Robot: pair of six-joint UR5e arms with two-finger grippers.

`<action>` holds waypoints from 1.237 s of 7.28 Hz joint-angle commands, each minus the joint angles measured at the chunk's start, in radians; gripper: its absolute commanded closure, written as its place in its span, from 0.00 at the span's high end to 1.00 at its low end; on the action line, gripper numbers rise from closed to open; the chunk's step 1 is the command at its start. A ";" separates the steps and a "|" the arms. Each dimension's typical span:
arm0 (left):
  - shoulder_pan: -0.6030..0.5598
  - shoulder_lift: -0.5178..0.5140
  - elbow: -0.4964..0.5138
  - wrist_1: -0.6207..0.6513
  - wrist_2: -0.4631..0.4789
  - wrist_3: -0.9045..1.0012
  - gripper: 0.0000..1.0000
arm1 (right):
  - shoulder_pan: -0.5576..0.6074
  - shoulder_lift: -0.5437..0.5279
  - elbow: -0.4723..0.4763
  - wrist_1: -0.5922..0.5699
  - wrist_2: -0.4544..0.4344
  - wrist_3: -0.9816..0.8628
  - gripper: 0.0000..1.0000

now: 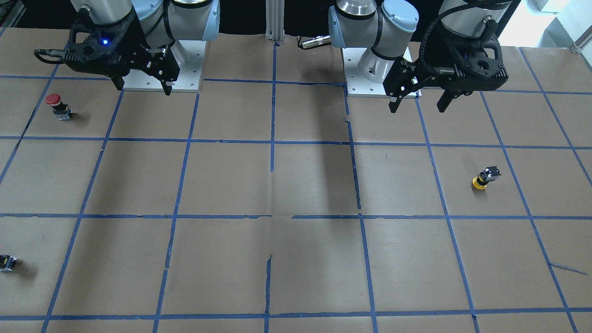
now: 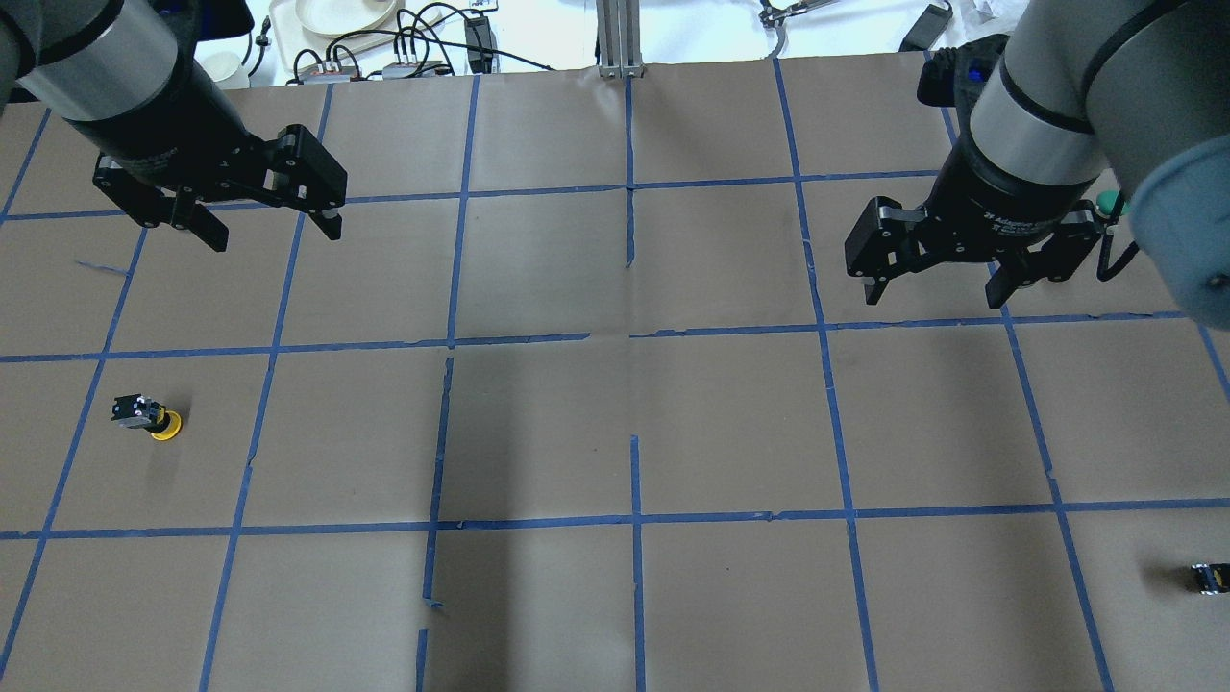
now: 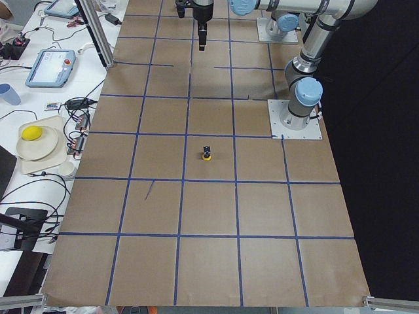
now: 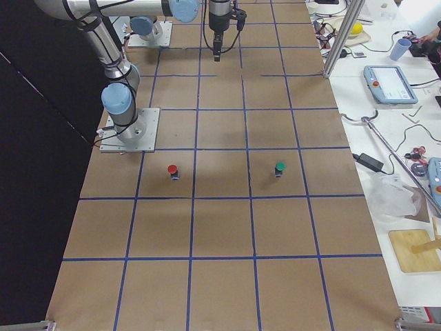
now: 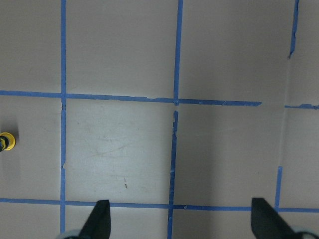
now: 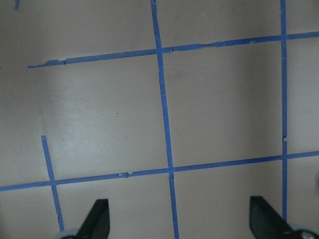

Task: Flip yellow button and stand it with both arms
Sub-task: 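Move the left gripper down over the yellow-capped button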

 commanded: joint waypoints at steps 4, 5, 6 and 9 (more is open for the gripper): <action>0.128 -0.015 -0.075 0.008 -0.002 0.353 1.00 | 0.002 0.000 0.001 0.001 0.000 0.000 1.00; 0.267 -0.025 -0.121 0.033 -0.004 0.387 1.00 | 0.002 -0.002 -0.002 0.000 0.002 0.000 1.00; 0.358 -0.028 -0.173 0.045 -0.002 0.398 1.00 | 0.002 0.000 -0.004 0.000 0.000 0.000 1.00; 0.495 -0.103 -0.281 0.329 0.004 0.434 1.00 | 0.002 -0.002 -0.001 -0.005 -0.003 0.000 1.00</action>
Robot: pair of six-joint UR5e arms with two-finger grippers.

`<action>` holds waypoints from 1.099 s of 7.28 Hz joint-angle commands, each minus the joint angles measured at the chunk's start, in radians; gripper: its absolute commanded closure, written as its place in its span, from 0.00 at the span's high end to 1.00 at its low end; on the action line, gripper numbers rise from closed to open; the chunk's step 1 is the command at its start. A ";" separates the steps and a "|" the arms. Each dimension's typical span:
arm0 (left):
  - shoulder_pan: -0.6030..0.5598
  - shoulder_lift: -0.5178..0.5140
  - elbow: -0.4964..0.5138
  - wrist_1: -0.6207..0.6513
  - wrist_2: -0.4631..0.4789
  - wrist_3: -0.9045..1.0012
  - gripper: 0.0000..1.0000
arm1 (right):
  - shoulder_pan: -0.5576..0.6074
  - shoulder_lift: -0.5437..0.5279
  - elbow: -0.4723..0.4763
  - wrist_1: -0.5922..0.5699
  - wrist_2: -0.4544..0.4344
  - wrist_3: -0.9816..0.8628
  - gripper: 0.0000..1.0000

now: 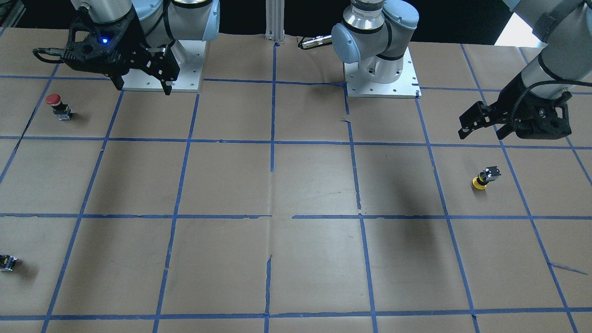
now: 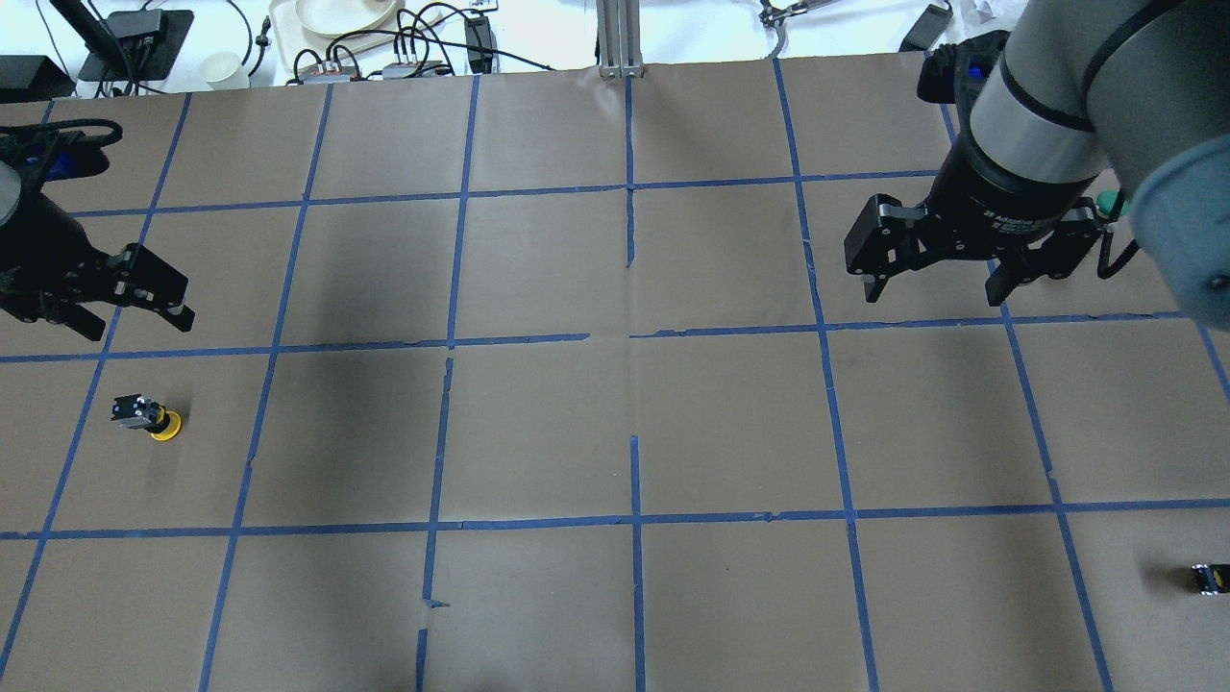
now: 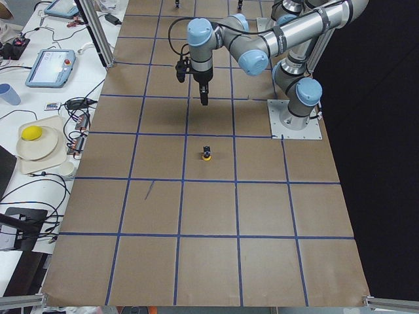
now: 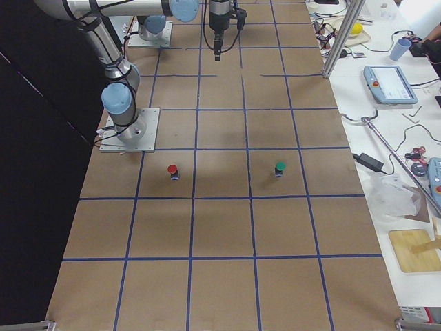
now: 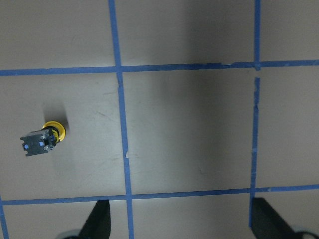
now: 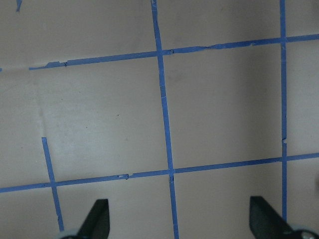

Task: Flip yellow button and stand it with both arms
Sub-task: 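Move the left gripper down over the yellow-capped button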

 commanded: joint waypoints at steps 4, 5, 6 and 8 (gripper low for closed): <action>0.215 -0.244 -0.057 0.296 -0.003 0.080 0.99 | 0.000 -0.004 0.003 0.000 -0.003 0.000 1.00; 0.215 -0.258 -0.085 0.299 -0.001 0.081 0.99 | 0.000 -0.006 0.005 0.000 -0.003 0.000 1.00; 0.206 -0.229 -0.114 0.297 0.002 0.088 0.99 | 0.000 -0.007 0.005 0.002 -0.003 0.000 1.00; 0.212 -0.269 -0.145 0.410 0.012 0.102 0.99 | 0.000 -0.017 0.014 0.000 -0.001 0.000 1.00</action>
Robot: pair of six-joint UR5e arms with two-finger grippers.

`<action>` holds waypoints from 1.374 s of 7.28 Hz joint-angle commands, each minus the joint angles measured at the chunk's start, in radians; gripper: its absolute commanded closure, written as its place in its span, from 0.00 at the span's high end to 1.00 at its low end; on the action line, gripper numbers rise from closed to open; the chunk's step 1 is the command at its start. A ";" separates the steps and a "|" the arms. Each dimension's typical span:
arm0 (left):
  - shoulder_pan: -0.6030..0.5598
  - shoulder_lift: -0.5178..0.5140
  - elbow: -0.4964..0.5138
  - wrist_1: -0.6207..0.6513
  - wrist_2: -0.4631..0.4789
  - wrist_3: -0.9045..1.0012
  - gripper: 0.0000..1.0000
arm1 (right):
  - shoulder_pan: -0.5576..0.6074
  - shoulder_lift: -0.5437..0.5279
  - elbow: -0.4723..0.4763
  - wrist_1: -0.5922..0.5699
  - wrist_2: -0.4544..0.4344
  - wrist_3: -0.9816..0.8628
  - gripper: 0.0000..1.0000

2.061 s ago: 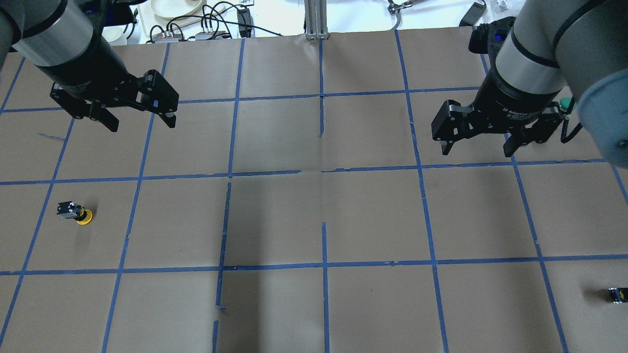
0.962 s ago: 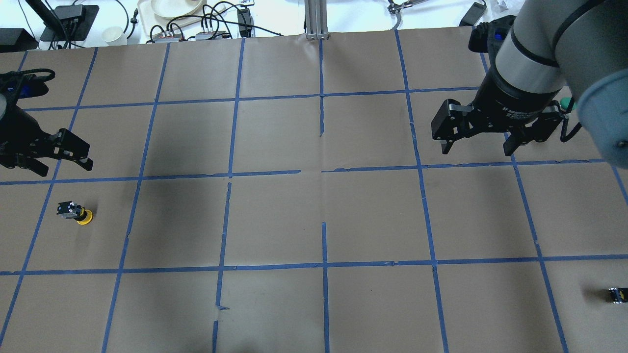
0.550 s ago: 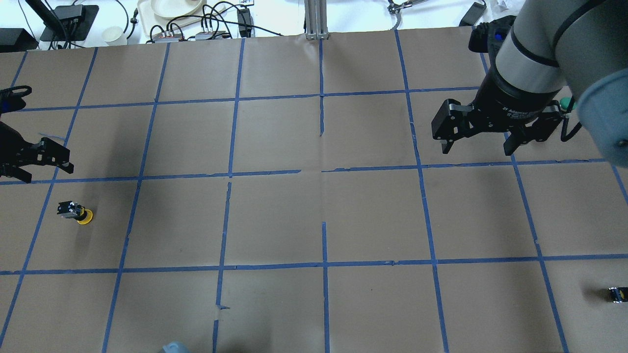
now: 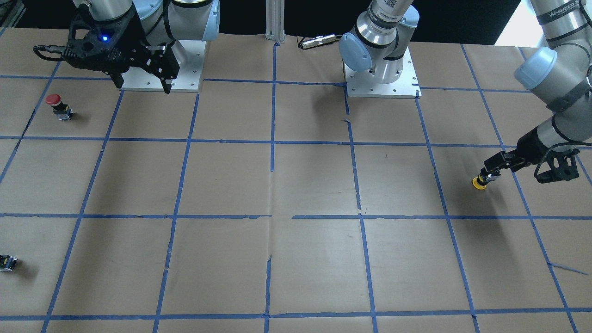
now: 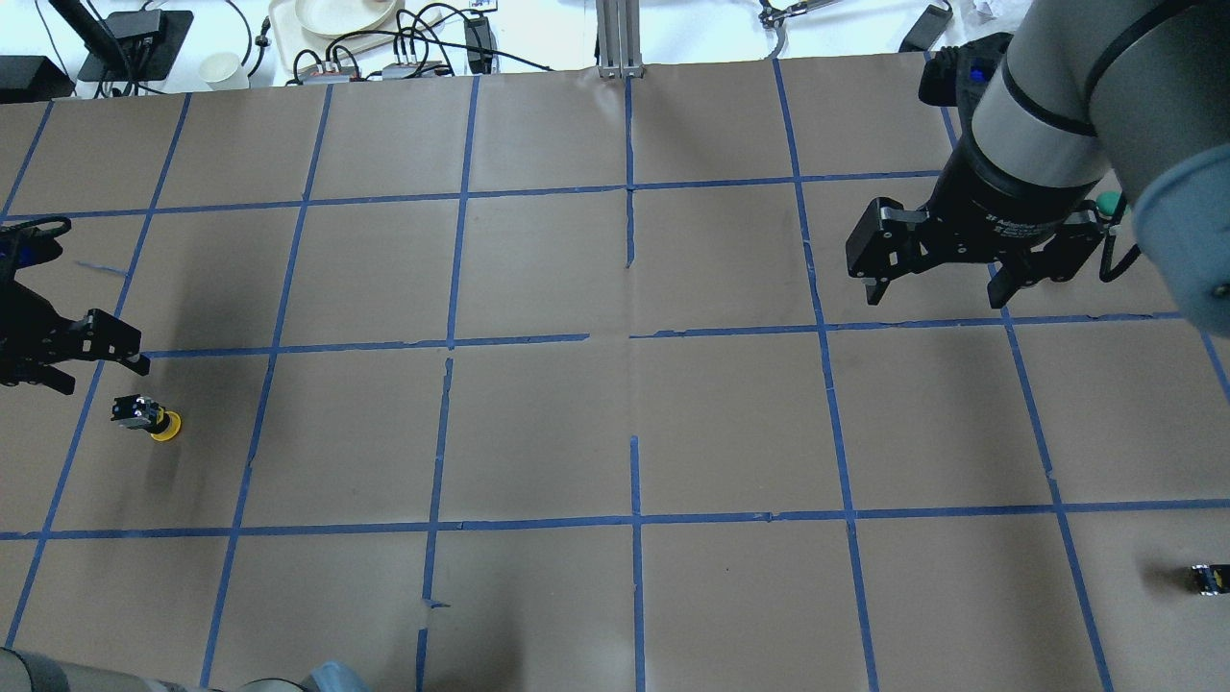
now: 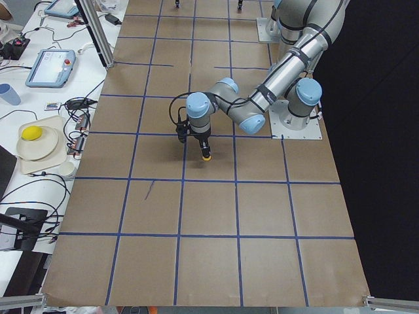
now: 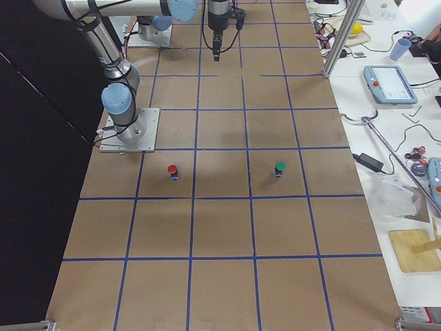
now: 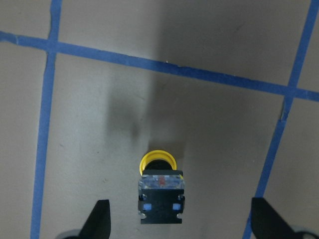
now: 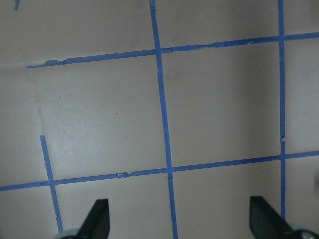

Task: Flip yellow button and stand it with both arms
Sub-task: 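Close the left gripper on the yellow button's base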

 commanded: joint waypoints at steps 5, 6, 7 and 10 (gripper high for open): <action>0.005 -0.021 -0.079 0.131 0.063 0.014 0.75 | 0.000 -0.005 0.007 -0.003 0.006 0.000 1.00; 0.006 -0.021 -0.079 0.130 0.064 0.016 0.58 | 0.000 -0.003 0.005 -0.005 0.013 0.000 1.00; 0.006 -0.018 -0.077 0.131 0.063 0.034 0.36 | 0.000 -0.005 0.005 -0.005 0.011 0.000 1.00; -0.010 0.020 -0.067 0.119 0.022 0.071 0.31 | 0.000 -0.003 0.005 -0.005 0.006 0.000 1.00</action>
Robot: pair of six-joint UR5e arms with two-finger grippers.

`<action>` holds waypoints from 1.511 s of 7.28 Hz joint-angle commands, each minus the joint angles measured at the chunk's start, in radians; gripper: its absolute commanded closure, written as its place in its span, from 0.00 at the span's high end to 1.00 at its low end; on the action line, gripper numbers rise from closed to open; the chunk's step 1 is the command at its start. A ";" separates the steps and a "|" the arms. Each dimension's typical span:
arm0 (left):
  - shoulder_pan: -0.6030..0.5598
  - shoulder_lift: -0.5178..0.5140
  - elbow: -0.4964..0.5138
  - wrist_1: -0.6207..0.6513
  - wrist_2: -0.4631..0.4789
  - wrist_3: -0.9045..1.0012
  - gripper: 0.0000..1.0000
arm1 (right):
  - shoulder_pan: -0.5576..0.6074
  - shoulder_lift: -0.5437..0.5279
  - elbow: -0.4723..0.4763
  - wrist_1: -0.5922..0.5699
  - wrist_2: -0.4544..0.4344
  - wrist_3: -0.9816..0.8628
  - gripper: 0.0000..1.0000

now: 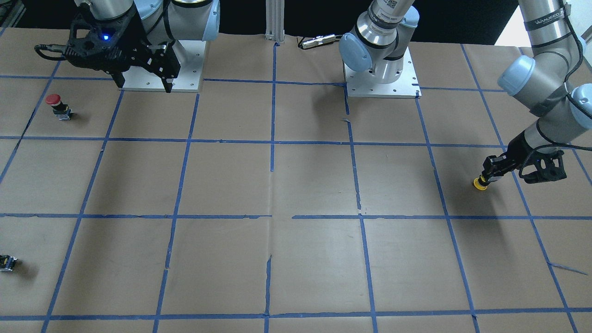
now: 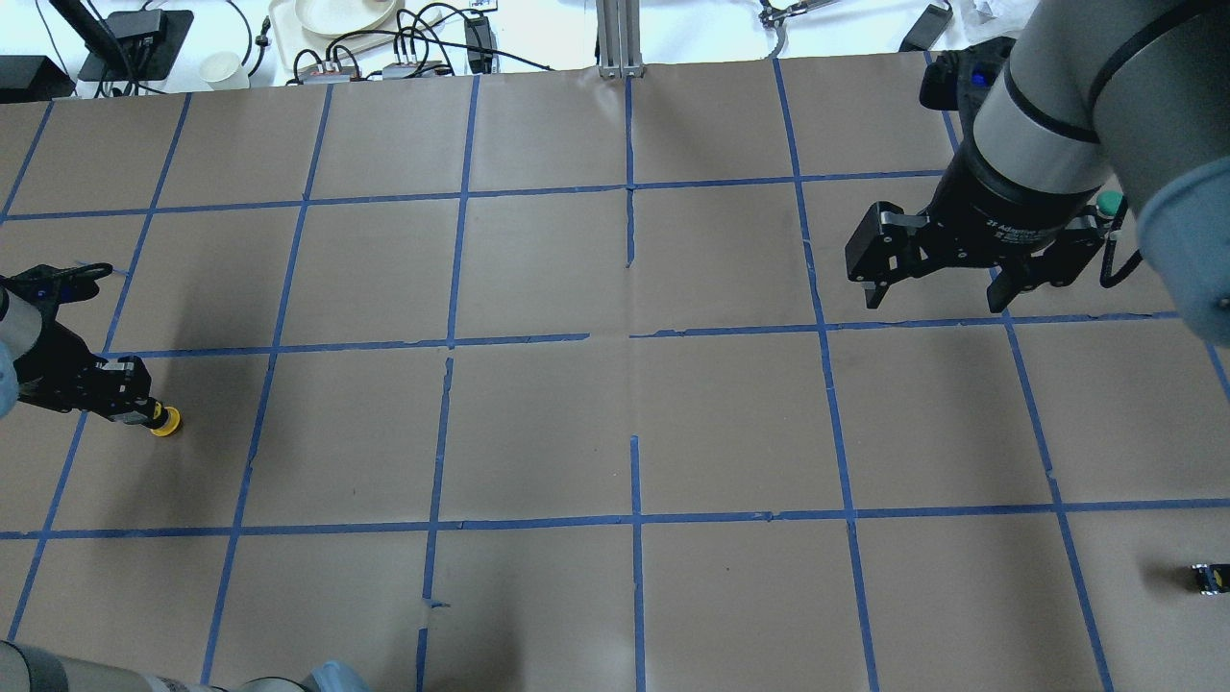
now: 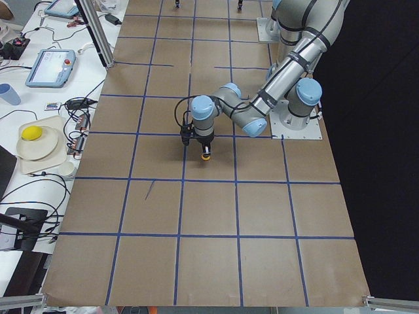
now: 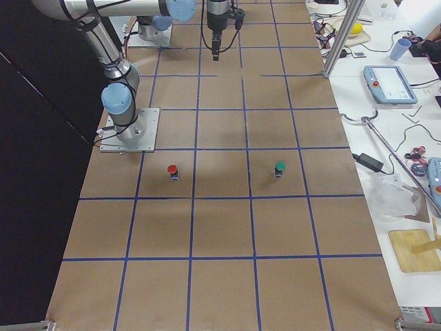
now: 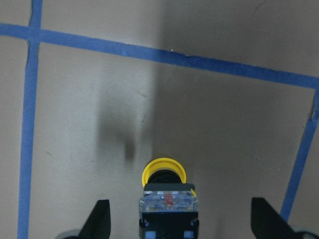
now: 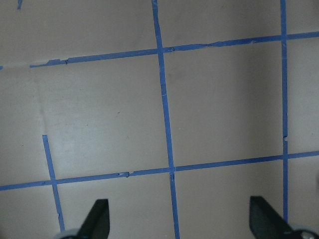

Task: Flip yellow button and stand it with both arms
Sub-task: 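Lift the button with the left gripper toward the table center while the right arm approaches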

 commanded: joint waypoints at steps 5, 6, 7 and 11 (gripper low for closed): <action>-0.166 0.252 0.013 -0.532 -0.399 0.007 0.31 | 0.000 0.000 0.001 0.000 0.003 0.000 1.00; -0.222 0.280 0.012 -0.649 -0.475 0.007 0.31 | 0.000 -0.001 0.000 0.000 0.008 0.000 1.00; -0.306 0.323 0.007 -0.754 -0.571 0.016 0.31 | 0.000 -0.004 -0.002 0.002 0.011 -0.005 1.00; -0.552 0.450 0.073 -0.908 -0.965 -0.010 0.30 | -0.014 0.024 -0.006 0.002 0.122 0.163 1.00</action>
